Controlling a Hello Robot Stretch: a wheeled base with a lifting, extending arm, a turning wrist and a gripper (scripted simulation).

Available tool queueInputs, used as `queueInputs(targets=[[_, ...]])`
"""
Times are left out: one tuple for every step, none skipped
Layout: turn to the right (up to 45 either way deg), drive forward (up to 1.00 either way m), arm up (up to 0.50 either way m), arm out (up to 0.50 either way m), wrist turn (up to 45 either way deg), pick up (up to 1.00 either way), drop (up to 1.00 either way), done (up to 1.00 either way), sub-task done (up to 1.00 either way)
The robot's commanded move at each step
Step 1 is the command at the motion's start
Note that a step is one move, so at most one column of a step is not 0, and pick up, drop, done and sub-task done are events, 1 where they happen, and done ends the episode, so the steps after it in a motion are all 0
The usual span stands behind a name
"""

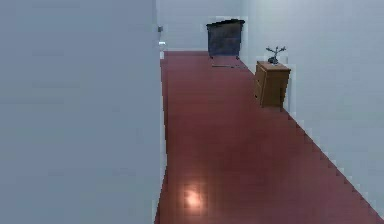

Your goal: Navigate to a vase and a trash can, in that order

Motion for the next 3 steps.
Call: queueInputs(targets=[[0.0,1.0,0.0,0.0,0.0,0.0,0.0,0.0,0.0],[0.0,1.0,0.0,0.0,0.0,0.0,0.0,0.0,0.0],[0.0,1.0,0.0,0.0,0.0,0.0,0.0,0.0,0.0]])
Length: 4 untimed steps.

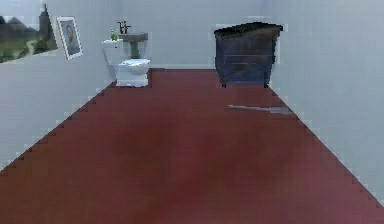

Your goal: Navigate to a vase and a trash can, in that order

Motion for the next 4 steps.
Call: queueInputs(targets=[[0.0,1.0,0.0,0.0,0.0,0.0,0.0,0.0,0.0],[0.0,1.0,0.0,0.0,0.0,0.0,0.0,0.0,0.0],[0.0,1.0,0.0,0.0,0.0,0.0,0.0,0.0,0.0],[6.0,0.0,0.0,0.0,0.0,0.0,0.0,0.0,0.0]])
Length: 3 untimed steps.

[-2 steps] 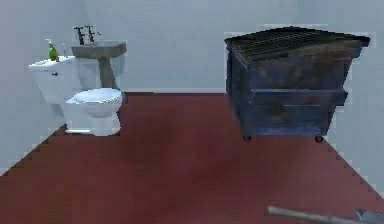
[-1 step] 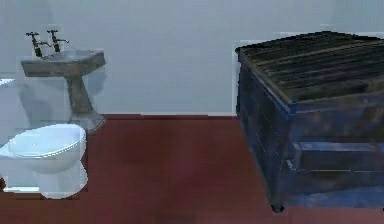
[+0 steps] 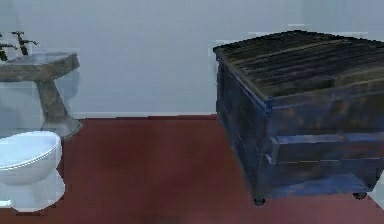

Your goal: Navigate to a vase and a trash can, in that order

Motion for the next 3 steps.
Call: queueInputs(targets=[[0.0,0.15,0.0,0.0,0.0,0.0,0.0,0.0,0.0],[45.0,0.0,0.0,0.0,0.0,0.0,0.0,0.0,0.0],[18.0,0.0,0.0,0.0,0.0,0.0,0.0,0.0,0.0]])
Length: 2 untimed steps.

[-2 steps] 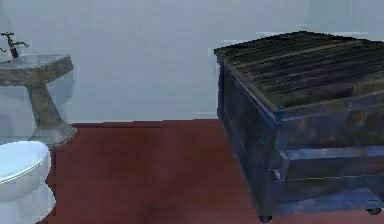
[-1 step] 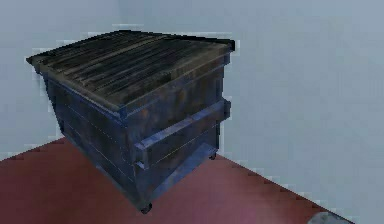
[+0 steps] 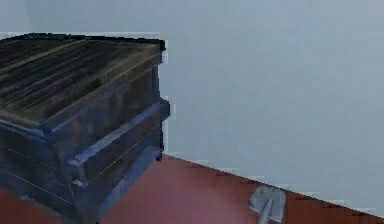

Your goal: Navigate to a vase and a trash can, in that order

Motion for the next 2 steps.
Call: queueInputs(targets=[[0.0,0.25,0.0,0.0,0.0,0.0,0.0,0.0,0.0],[-39.0,0.0,0.0,0.0,0.0,0.0,0.0,0.0,0.0]])
